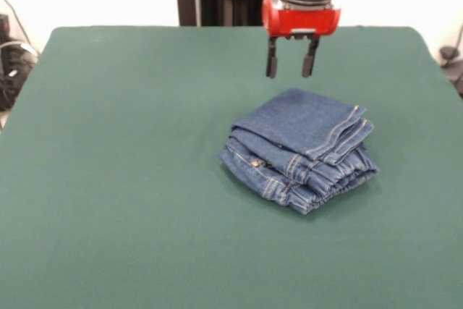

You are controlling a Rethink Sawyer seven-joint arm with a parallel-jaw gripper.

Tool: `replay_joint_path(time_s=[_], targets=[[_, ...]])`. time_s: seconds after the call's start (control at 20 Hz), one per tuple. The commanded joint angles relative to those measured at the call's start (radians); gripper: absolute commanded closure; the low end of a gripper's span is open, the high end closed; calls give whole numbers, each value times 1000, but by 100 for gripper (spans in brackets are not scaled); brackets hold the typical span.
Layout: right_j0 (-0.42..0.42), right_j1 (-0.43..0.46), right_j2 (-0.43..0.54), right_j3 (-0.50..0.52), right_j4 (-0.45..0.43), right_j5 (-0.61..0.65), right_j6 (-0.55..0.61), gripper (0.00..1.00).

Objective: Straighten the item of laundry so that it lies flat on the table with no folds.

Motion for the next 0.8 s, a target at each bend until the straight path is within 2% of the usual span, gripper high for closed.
replay_joint_path(time_s=[0.05, 0.5, 0.8], targets=[[22, 9, 125, -21, -19, 71, 70, 0], [14, 23, 169, 9, 31, 21, 137, 0], [-18, 19, 205, 40, 30, -18, 149, 0]])
